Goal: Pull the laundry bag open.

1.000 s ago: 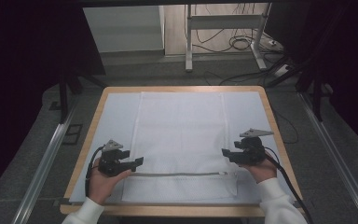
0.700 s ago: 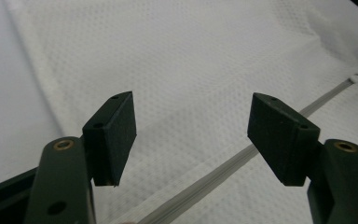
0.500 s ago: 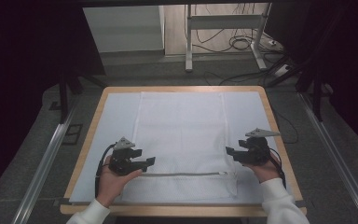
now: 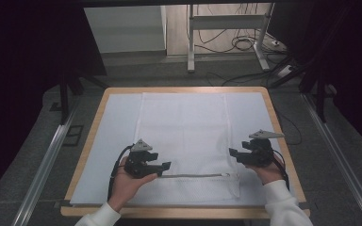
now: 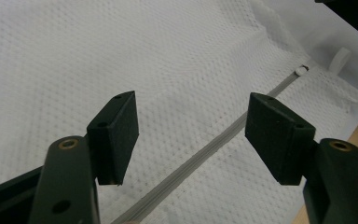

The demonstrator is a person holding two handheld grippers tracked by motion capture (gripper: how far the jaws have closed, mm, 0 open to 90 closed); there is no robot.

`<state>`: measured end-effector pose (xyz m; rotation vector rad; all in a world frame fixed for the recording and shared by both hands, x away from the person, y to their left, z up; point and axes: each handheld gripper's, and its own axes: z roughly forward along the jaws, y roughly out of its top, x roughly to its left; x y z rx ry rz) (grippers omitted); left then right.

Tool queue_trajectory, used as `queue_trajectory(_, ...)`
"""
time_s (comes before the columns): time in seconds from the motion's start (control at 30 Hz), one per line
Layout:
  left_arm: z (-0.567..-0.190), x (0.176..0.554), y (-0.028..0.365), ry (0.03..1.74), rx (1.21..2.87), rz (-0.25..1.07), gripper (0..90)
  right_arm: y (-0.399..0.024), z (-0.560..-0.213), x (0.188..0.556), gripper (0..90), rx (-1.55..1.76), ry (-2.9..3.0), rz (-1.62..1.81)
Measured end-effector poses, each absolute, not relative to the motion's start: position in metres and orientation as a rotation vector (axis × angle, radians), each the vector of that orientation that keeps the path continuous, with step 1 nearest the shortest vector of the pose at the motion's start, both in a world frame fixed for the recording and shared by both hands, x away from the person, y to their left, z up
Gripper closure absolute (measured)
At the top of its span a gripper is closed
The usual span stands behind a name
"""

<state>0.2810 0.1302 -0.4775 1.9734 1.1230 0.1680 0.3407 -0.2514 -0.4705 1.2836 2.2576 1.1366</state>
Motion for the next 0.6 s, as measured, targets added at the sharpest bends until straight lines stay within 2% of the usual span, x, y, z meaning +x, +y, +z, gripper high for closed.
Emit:
queue_trajectory(0.4,-0.477,0.281,0.122,1.102,1.991,0.148,34.7,-0.251,-0.472,0.341,33.3,1.280,2.256,1.130)
queue_trajectory(0.6,-0.479,0.281,0.106,1.073,2.012,0.118,34.9,-0.251,-0.473,0.342,33.4,1.282,2.254,1.123)
